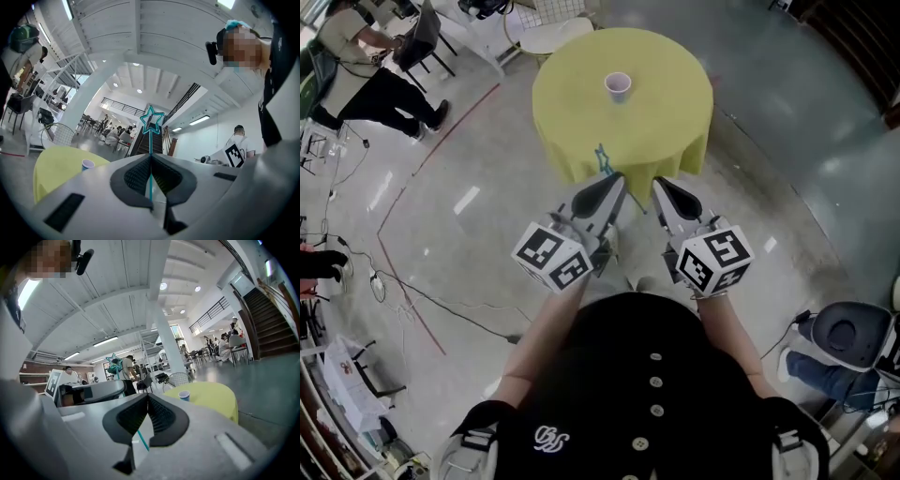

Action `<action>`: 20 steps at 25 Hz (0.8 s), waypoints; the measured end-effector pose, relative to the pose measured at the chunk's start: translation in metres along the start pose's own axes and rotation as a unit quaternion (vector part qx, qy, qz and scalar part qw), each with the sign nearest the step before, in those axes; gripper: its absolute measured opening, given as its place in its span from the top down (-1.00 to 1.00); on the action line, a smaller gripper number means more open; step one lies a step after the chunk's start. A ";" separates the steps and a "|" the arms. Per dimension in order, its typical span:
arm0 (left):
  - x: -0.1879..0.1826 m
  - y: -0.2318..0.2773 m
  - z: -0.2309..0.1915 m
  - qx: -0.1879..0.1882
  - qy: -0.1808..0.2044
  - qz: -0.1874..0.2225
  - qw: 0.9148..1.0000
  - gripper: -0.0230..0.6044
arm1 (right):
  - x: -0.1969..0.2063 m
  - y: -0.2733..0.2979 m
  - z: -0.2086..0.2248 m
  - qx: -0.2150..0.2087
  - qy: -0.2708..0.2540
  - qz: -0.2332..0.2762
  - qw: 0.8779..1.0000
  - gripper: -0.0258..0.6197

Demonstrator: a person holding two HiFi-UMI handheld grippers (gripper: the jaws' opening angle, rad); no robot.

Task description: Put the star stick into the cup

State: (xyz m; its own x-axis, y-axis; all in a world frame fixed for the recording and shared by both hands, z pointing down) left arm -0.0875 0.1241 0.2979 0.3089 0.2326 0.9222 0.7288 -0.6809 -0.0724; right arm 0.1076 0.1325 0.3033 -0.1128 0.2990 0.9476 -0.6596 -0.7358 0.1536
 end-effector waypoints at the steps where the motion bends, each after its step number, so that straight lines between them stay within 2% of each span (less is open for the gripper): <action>1: -0.005 0.005 -0.009 0.002 0.001 -0.003 1.000 0.88 | -0.004 0.010 0.002 0.001 -0.001 0.002 1.000 0.91; 11: -0.040 0.047 -0.094 0.026 -0.011 -0.022 0.999 0.88 | -0.036 0.095 0.032 0.034 0.002 0.011 0.999 0.91; 20: -0.054 0.071 -0.145 0.042 -0.014 -0.040 0.998 0.88 | -0.040 0.151 0.044 0.041 0.010 0.004 0.999 0.91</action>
State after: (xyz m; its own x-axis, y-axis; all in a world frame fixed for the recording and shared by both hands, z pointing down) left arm -0.1408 -0.0378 0.2981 0.2636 0.3034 0.9157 0.7997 -0.5995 -0.0316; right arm 0.0459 -0.0173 0.3006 -0.1332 0.3048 0.9430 -0.5951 -0.7855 0.1698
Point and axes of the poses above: the fingertips, and each gripper's own axes: y forward along the fingers, z to its right, x out of its underside, the point moved 10 cm from there along -y, backward along the fingers, and after that the axes turned 1 degree about -y, right-handed, at the moved point
